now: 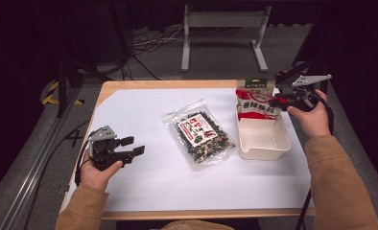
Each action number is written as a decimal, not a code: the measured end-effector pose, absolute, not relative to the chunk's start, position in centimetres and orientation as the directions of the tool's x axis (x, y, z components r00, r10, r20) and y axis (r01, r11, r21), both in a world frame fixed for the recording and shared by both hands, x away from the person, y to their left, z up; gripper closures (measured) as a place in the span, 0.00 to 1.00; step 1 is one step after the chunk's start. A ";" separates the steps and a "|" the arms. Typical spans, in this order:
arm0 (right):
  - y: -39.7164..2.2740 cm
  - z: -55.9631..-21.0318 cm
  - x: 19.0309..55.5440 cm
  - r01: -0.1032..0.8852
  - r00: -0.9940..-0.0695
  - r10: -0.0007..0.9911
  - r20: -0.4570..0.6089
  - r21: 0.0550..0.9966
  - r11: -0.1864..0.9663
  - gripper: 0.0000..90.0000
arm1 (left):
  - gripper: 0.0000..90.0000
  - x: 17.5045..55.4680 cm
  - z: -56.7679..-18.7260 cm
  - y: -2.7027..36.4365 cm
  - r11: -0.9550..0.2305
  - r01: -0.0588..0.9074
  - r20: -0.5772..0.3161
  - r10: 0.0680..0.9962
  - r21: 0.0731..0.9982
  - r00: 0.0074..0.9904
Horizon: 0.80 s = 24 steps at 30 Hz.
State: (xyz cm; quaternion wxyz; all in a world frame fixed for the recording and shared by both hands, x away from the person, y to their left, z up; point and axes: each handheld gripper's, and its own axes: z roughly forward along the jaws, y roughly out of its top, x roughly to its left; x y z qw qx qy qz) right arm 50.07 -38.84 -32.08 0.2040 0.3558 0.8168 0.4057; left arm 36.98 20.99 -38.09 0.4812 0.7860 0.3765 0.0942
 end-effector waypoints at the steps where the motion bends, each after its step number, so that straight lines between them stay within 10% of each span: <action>1: -38.8 -31.9 49.8 0.411 -0.662 0.748 -0.047 0.811 0.416 0.53 | 0.41 37.0 -38.1 20.9 -0.256 0.501 -0.211 0.685 0.827 0.698; 24: -37.7 -30.7 41.4 0.354 -0.621 0.774 -0.123 0.837 0.416 0.34 | 0.37 37.7 -37.2 19.5 -0.302 0.476 -0.166 0.677 0.826 0.717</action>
